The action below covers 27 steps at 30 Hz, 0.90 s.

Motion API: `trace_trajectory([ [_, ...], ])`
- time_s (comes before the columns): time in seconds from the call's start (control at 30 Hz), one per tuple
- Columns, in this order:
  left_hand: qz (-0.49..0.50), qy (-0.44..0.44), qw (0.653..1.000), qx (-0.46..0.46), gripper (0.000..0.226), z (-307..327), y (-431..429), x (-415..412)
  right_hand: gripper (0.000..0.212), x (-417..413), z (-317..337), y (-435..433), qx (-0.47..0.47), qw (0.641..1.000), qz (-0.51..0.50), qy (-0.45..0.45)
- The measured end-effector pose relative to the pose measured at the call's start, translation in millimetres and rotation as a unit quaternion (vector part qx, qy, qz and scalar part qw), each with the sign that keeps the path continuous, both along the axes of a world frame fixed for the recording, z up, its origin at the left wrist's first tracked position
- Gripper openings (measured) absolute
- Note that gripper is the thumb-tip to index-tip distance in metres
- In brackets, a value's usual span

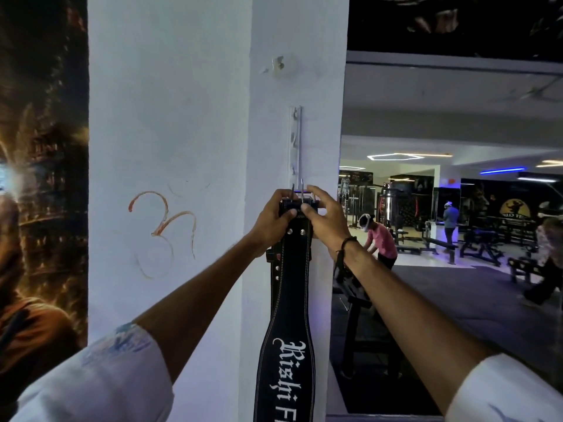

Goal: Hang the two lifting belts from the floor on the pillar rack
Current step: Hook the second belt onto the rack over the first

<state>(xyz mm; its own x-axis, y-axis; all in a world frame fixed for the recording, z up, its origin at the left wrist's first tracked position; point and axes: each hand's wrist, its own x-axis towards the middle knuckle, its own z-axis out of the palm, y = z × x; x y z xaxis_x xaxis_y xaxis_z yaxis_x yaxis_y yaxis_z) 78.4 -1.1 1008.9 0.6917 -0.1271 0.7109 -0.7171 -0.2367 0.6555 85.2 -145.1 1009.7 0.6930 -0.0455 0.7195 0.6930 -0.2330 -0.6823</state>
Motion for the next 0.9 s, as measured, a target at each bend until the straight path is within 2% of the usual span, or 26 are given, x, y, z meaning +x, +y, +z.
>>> trace_trajectory([
  [0.2, 0.022, -0.055, 0.998, 0.01, 0.025, 5, -2, 30, 0.018, 29, 13, 6, 0.074, 0.996, -0.03, -0.025],
  [0.43, 0.048, -0.091, 0.994, -0.041, 0.032, 40, -11, 70, 0.007, 70, 56, 20, 0.119, 0.991, -0.052, -0.041],
  [0.57, 0.047, -0.072, 0.995, -0.054, 0.031, 59, -9, 95, 0.013, 93, 78, 25, 0.114, 0.991, -0.066, -0.012],
  [0.73, 0.051, 0.011, 0.996, -0.073, 0.029, 49, -6, 129, 0.022, 120, 77, 28, 0.081, 0.989, -0.1, 0.066],
  [0.9, 0.04, 0.024, 0.993, -0.111, 0.031, 32, -8, 140, 0.021, 126, 65, 33, 0.077, 0.984, -0.156, 0.037],
])
